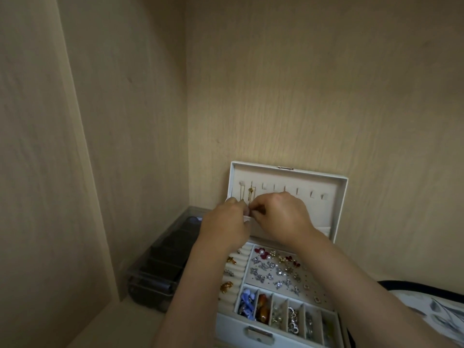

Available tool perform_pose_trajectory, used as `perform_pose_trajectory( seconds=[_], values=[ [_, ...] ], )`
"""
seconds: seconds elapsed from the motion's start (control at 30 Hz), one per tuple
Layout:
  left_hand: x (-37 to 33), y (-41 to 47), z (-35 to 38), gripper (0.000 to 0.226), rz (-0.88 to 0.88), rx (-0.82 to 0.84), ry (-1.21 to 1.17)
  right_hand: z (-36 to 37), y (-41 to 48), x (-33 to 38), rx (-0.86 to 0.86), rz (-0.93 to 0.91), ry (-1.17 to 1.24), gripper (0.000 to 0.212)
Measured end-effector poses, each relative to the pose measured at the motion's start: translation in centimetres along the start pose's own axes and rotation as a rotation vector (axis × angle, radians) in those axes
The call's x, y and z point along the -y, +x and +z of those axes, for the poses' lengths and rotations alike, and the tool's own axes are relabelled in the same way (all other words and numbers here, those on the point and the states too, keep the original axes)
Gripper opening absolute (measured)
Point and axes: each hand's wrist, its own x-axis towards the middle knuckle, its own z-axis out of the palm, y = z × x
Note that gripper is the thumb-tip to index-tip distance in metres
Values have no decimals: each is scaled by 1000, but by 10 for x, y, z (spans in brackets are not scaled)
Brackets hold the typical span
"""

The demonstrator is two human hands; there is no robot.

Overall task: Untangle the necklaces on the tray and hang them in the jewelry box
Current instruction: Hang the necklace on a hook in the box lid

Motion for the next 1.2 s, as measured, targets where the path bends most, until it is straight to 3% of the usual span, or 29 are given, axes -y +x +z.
perform_pose_trajectory(
  seconds=[0.13,0.23,0.43,0.7,0.87,1.2],
  values=[
    [-6,1,1,27,-14,7,-18,-5,-9,-2,100,3,102,29],
    [-21,2,-1,36,3,-17,-62,-24,-18,-14,79,24,211,31],
    [-84,-6,2,31,125,-15,-239,-82,-68,-73,69,148,311,20],
    [-210,-20,50,27,248,206,-415,-145,-170,-176,225,289,361,8],
    [-282,-39,92,28,279,475,-392,-162,-224,-236,274,441,409,7],
    [-350,-69,161,9,281,719,-337,-175,-284,-303,569,568,384,9]
  ],
)
